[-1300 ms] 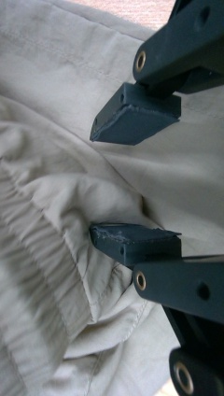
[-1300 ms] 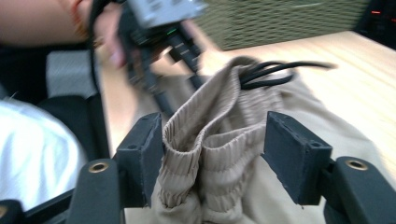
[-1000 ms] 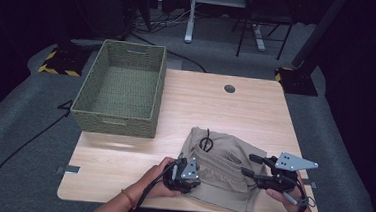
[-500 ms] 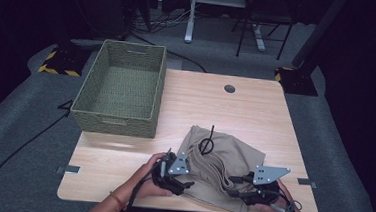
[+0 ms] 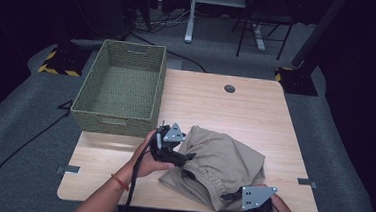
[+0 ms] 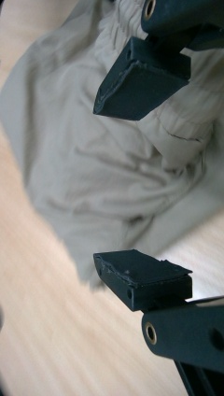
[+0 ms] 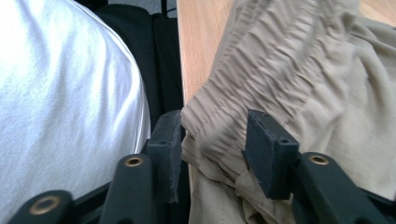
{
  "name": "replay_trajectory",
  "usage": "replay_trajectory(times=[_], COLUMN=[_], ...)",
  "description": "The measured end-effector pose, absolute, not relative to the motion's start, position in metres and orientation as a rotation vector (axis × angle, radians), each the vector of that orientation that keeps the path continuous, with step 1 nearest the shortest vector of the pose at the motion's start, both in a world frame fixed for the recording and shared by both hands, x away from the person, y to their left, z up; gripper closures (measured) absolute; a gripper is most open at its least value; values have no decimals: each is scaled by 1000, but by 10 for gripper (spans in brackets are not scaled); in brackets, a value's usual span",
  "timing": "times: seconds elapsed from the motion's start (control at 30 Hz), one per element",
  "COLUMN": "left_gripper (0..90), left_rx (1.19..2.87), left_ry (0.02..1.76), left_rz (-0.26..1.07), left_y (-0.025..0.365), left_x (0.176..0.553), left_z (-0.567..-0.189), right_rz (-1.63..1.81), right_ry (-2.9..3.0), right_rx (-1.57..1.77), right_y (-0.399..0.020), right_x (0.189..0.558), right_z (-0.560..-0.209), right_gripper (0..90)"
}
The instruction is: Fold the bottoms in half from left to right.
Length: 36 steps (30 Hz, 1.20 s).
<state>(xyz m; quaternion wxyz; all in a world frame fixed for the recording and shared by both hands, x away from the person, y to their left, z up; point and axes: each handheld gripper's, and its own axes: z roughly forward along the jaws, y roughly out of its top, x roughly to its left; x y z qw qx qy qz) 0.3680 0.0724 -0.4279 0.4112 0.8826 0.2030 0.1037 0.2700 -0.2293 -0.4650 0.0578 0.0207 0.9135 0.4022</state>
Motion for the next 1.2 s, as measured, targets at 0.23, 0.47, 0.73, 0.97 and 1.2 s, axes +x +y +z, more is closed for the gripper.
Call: replay_trajectory(times=[0.23, 0.47, 0.73, 0.97, 1.2], left_gripper=[310, 336, 294, 211, 181], left_rx=[2400, 2344, 2327, 2236, 2300], left_ry=[334, 365, 353, 504, 627], left_rz=[217, 174, 236, 284, 346], left_y=[52, 47, 41, 71, 47], left_x=[333, 305, 288, 328, 390], left_z=[-465, -479, -473, -444, -455], right_rz=[1362, 1178, 1016, 1075, 978], right_ry=[2592, 2539, 2513, 2388, 2332], right_rx=[325, 581, 753, 833, 1000], right_y=[-261, -256, -269, -290, -297], right_x=[280, 299, 331, 340, 373], right_z=[-444, -461, -490, -470, -474], right_gripper=[423, 349, 353, 328, 243])
